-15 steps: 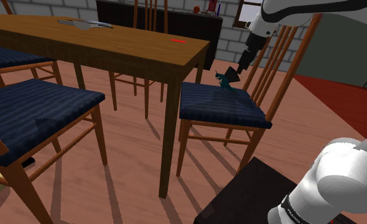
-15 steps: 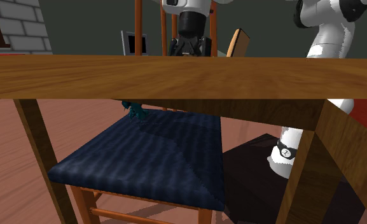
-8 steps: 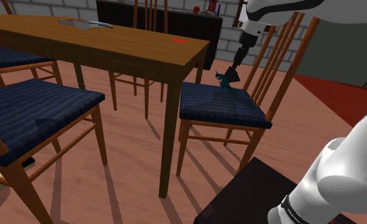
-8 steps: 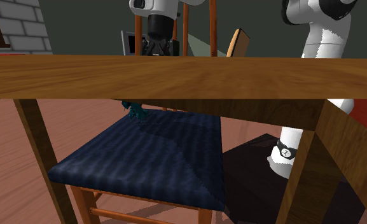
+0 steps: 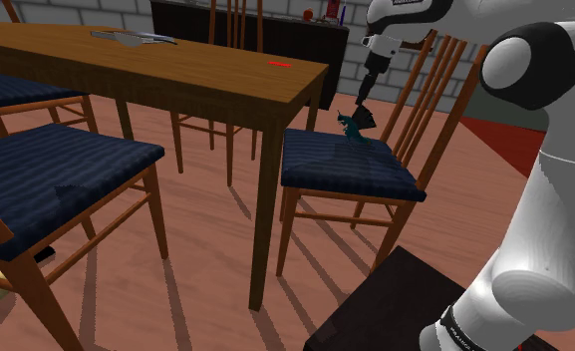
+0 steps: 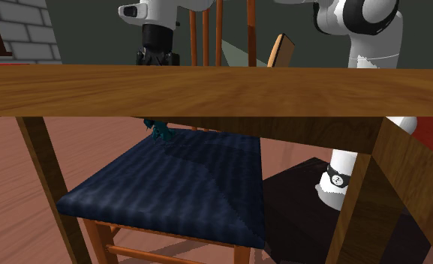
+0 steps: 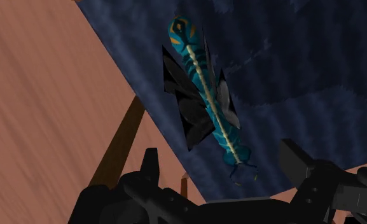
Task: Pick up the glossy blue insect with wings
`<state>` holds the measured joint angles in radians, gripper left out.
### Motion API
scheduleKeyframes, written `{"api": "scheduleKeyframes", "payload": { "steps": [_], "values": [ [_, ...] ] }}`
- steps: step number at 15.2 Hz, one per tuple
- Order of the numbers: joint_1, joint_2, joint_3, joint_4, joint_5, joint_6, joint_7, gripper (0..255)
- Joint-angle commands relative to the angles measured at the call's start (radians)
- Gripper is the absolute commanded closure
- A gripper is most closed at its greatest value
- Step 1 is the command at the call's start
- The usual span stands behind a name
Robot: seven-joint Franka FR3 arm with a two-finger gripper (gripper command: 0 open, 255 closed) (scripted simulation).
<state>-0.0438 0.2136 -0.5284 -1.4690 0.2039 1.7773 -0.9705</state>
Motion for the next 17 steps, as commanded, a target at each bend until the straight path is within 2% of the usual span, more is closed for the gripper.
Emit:
{"api": "scheduleKeyframes", "payload": {
  "steps": [1,7,8,17],
  "values": [
    [-0.004,0.012,0.001,-0.009,0.008,0.019,-0.010,0],
    [0.003,0.005,0.003,-0.079,0.006,0.083,-0.015,0],
    [0.003,0.006,0.003,-0.079,0.007,0.083,-0.016,255],
    [0.003,0.005,0.003,-0.078,0.006,0.083,-0.016,255]
  ]
}}
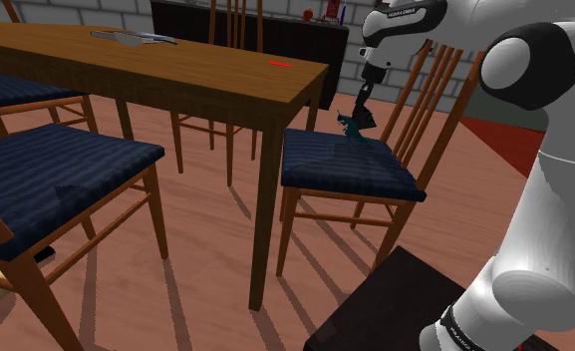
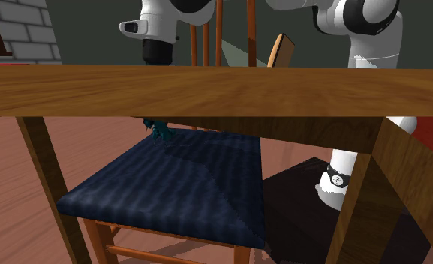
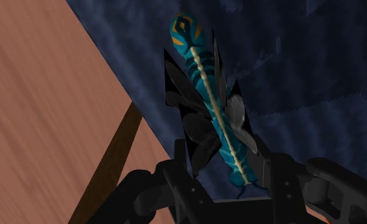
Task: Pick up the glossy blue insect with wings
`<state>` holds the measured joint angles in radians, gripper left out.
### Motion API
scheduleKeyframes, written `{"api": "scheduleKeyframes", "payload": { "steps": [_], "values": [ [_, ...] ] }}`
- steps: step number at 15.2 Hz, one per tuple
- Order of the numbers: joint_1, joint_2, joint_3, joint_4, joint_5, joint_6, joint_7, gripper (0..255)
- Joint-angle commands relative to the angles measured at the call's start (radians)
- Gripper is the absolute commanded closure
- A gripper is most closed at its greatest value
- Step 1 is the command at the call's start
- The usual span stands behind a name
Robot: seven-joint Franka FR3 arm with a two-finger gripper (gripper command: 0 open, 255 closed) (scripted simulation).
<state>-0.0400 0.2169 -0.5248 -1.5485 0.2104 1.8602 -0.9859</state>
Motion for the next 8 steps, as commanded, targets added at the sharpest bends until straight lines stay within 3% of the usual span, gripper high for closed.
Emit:
{"api": "scheduleKeyframes", "payload": {
  "steps": [1,8],
  "values": [
    [-0.002,0.003,-0.001,0.015,0.000,-0.014,0.001,255],
    [-0.015,0.018,-0.004,0.129,0.005,-0.114,0.008,255]
  ]
}}
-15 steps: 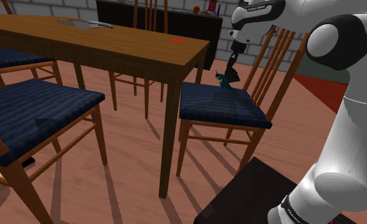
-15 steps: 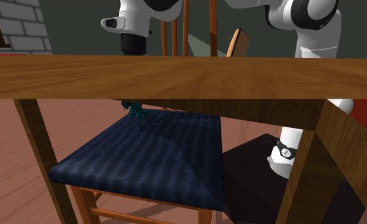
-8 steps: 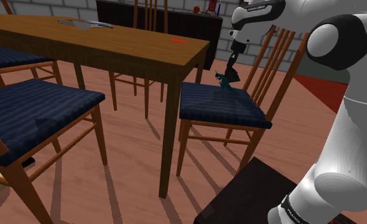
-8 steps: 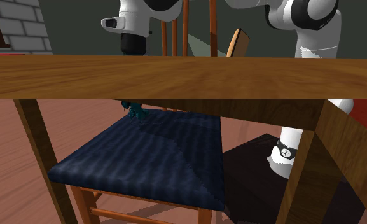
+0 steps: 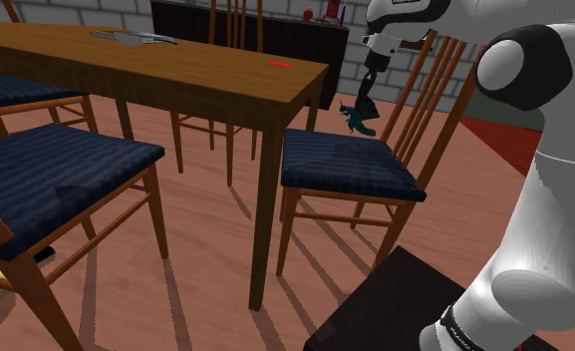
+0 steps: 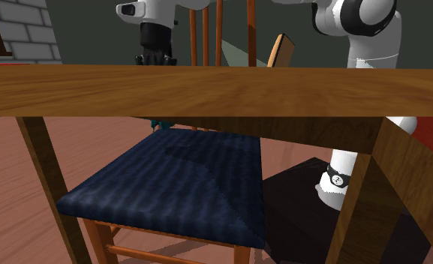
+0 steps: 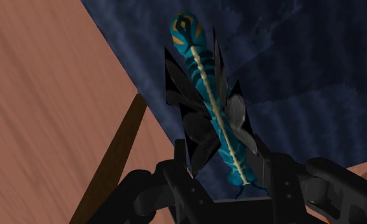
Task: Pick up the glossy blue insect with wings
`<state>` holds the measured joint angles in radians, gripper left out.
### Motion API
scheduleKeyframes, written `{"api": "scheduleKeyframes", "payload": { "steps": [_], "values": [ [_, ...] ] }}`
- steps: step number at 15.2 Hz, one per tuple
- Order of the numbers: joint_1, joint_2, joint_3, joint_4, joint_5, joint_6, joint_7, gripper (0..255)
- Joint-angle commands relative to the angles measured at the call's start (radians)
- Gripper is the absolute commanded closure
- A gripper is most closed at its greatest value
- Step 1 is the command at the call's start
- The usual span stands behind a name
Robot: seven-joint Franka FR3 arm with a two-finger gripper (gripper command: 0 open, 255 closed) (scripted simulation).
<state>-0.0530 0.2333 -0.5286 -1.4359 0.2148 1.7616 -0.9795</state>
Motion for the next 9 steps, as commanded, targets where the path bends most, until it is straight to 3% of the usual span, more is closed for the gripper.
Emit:
{"api": "scheduleKeyframes", "payload": {
  "steps": [1,9],
  "values": [
    [-0.004,0.005,-0.001,0.034,0.002,-0.030,0.002,255],
    [-0.024,0.035,-0.003,0.158,0.017,-0.127,0.005,255]
  ]
}}
